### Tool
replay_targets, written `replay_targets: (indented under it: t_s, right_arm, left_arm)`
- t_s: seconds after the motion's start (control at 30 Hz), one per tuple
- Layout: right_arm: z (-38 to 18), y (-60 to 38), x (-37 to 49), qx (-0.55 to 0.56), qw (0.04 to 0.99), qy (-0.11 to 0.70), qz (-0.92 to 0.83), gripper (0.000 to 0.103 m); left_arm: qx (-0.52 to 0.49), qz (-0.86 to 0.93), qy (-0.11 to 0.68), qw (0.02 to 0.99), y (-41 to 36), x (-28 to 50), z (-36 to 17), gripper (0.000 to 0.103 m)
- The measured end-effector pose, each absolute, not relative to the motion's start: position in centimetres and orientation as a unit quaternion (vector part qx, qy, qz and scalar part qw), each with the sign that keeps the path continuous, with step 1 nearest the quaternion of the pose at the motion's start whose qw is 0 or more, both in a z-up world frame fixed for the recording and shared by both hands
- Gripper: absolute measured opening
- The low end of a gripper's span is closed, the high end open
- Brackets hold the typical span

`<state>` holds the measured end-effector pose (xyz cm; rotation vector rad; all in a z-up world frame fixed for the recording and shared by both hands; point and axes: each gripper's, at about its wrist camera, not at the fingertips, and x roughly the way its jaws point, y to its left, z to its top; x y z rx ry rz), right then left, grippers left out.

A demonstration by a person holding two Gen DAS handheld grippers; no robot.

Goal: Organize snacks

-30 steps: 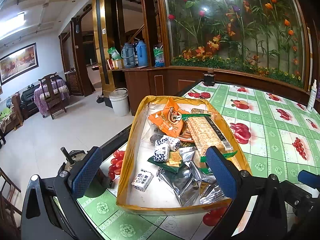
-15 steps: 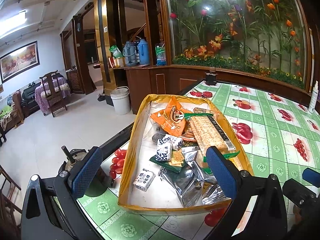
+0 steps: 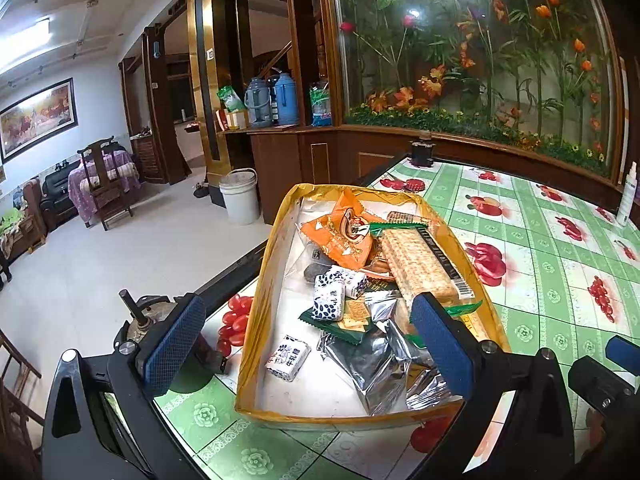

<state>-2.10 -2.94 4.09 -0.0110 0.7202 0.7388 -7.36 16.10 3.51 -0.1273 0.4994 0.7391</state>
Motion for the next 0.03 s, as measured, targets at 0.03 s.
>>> replay_targets:
  t_s: [0.03]
  right_arm:
    - [4.08, -2.93, -2.17, -0.005, 0.870, 0.344, 0.353, 0.086]
  left_arm:
    - [-0.062, 0.356, 0.243, 0.900, 16.11, -7.33, 3.46, 0.103]
